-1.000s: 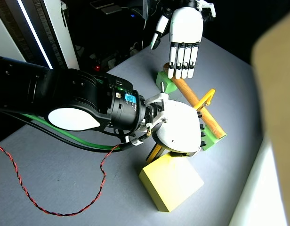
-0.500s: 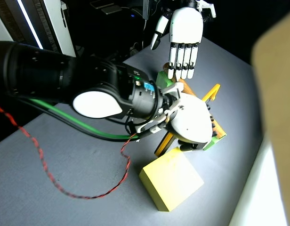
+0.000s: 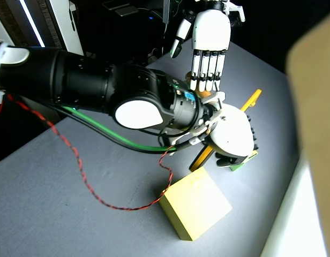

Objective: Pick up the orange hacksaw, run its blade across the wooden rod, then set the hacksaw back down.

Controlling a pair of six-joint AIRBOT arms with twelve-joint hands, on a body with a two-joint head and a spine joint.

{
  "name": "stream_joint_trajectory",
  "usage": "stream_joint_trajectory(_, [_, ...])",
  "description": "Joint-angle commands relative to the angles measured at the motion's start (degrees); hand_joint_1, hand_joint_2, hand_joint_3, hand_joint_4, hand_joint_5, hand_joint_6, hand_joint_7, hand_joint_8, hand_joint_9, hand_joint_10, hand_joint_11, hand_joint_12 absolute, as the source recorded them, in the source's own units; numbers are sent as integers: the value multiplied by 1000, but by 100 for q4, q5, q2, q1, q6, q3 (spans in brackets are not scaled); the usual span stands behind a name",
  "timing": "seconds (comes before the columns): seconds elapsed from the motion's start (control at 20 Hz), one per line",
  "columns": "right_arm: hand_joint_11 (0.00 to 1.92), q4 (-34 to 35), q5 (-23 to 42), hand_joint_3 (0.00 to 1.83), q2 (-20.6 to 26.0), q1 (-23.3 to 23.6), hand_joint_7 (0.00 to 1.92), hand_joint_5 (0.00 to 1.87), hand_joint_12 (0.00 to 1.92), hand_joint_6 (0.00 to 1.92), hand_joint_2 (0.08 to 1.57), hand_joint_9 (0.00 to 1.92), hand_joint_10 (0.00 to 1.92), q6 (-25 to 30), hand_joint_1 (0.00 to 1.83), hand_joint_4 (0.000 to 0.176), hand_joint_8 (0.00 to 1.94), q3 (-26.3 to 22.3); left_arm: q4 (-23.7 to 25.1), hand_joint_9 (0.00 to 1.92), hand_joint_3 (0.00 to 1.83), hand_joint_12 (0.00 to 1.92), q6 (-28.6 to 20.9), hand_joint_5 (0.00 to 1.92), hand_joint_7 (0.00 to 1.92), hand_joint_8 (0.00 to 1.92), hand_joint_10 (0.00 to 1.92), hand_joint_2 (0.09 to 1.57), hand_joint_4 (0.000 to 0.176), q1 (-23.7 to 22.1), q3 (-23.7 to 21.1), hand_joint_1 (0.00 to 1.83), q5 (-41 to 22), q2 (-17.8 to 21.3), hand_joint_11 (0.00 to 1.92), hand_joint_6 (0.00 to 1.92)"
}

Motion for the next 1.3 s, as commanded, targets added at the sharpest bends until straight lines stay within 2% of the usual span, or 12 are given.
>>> stream_joint_trajectory(0.0, [912, 1, 617, 0, -7, 93, 1046, 943, 1282, 919, 1114, 1017, 994, 7, 1249, 0, 1038, 37, -103, 43, 2, 112, -10, 29, 50, 2, 3, 1254, 0, -58, 23, 15, -143, -22, 0, 2])
stream_joint_trajectory(0.05, [898, 1, 621, 0, -48, 93, 983, 891, 1295, 922, 1122, 958, 1230, 9, 1351, 0, 1017, 59, -103, 62, 1, 162, -10, 52, 74, 0, 0, 1246, 0, -60, 27, 23, -141, -35, 0, 0])
stream_joint_trajectory(0.15, [883, 2, 649, 1, -86, 75, 950, 863, 1302, 954, 1130, 935, 1305, 27, 1373, 0, 1032, 61, -103, 84, 0, 223, -10, 85, 97, 2, 2, 1235, 0, -63, 27, 47, -139, -40, 0, 3])
stream_joint_trajectory(0.3, [906, 2, 786, 0, -85, 4, 950, 863, 1293, 949, 1129, 945, 1291, 97, 1375, 0, 1036, 60, -103, 69, 2, 214, -10, 72, 82, 2, 0, 1244, 0, -72, 26, 26, -139, -42, 0, 4])
stream_joint_trajectory(0.4, [911, 2, 790, 0, 46, -66, 1034, 935, 1283, 932, 1118, 1029, 943, 185, 1242, 0, 1066, -106, -103, 62, 1, 195, -10, 78, 77, 2, 2, 1246, 0, -55, 27, 31, -139, -33, 0, 3])
stream_joint_trajectory(0.5, [913, 3, 785, 1, 246, -117, 1033, 934, 1284, 923, 1118, 1032, 940, 202, 1243, 0, 1077, -349, -103, 75, 0, 211, -10, 99, 92, 5, 5, 1239, 0, -58, 28, 37, -140, -32, 0, 6])
stream_joint_trajectory(0.7, [908, 2, 559, 0, 727, -140, 1027, 922, 1292, 951, 1123, 1027, 944, 173, 1240, 0, 1078, -845, -103, 66, 0, 203, -10, 38, 73, 0, 1, 1234, 0, -60, 31, 41, -140, -29, 0, 0])
stream_joint_trajectory(0.75, [888, 2, 503, 0, 854, -143, 943, 856, 1316, 981, 1138, 946, 1240, 174, 1344, 0, 1080, -975, -103, 43, 2, 123, -10, 33, 57, 2, 4, 1243, 0, -62, 31, 33, -140, -29, 0, 0])
stream_joint_trajectory(0.8, [899, 2, 454, 0, 1001, -151, 917, 828, 1295, 992, 1142, 934, 1307, 172, 1370, 0, 1093, -1109, -103, 77, 0, 188, -10, 95, 102, 1, 2, 1235, 0, -62, 31, 54, -140, -29, 0, 2])
stream_joint_trajectory(0.9, [901, 2, 318, 0, 1278, -157, 1010, 923, 1283, 931, 1122, 983, 1074, 128, 1268, 0, 1074, -1367, -103, 42, 2, 135, -10, 36, 58, 1, 1, 1241, 0, -64, 35, 1, -140, -29, 0, 1])
stream_joint_trajectory(0.95, [889, 2, 292, 0, 1360, -164, 954, 888, 1292, 927, 1128, 945, 1253, 121, 1353, 0, 1062, -1436, -103, 31, 2, 111, -10, 26, 51, 0, 0, 1244, 0, -64, 37, 0, -140, -29, 0, 0])
stream_joint_trajectory(1.25, [891, 4, 524, 1, 1762, -169, 931, 862, 1308, 954, 1133, 931, 1308, 42, 1373, 0, 1070, -1686, -103, 27, 0, 80, -10, 33, 48, 0, 2, 1239, 0, -68, 42, 46, -140, -30, 1, 0])
